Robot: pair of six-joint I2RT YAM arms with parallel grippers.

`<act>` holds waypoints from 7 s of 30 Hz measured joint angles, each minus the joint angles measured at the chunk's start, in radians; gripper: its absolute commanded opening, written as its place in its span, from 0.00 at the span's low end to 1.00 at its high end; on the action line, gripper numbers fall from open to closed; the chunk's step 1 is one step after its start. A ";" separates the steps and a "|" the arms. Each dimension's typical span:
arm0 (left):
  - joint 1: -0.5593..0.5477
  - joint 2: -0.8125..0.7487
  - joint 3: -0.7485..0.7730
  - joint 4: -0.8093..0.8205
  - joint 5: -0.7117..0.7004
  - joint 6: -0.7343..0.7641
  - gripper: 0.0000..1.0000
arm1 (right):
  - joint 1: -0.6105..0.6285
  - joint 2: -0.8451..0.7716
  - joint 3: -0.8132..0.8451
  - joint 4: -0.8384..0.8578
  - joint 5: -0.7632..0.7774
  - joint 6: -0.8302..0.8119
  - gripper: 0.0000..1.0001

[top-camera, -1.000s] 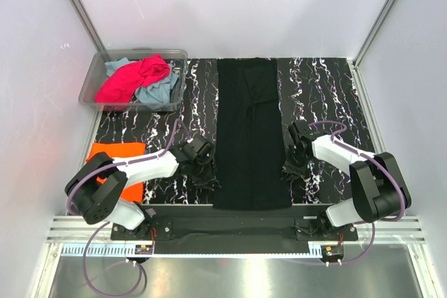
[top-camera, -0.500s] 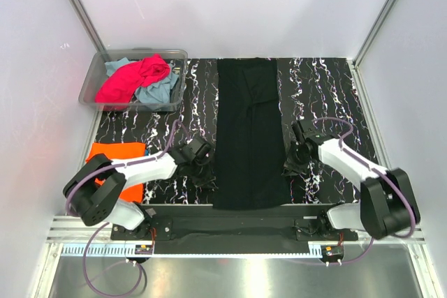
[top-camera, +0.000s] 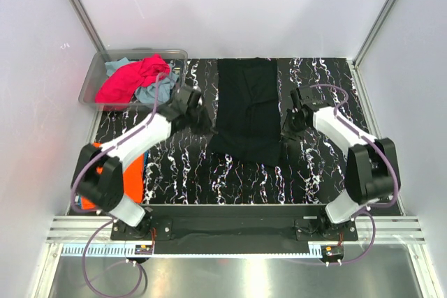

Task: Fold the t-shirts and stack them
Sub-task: Fold the tshirt

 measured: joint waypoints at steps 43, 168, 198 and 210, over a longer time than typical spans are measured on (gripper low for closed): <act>0.145 0.648 0.647 -0.077 0.149 0.133 0.44 | -0.206 0.637 0.679 -0.057 -0.244 -0.130 0.46; 0.037 0.332 0.368 -0.149 0.149 0.362 0.76 | -0.328 0.291 0.291 0.002 -0.471 -0.125 0.61; 0.092 0.483 0.220 0.034 0.223 0.207 0.23 | -0.300 0.408 0.175 0.079 -0.417 -0.188 0.10; 0.100 0.434 0.091 0.082 0.289 0.204 0.00 | -0.288 0.216 -0.074 0.120 -0.362 -0.078 0.00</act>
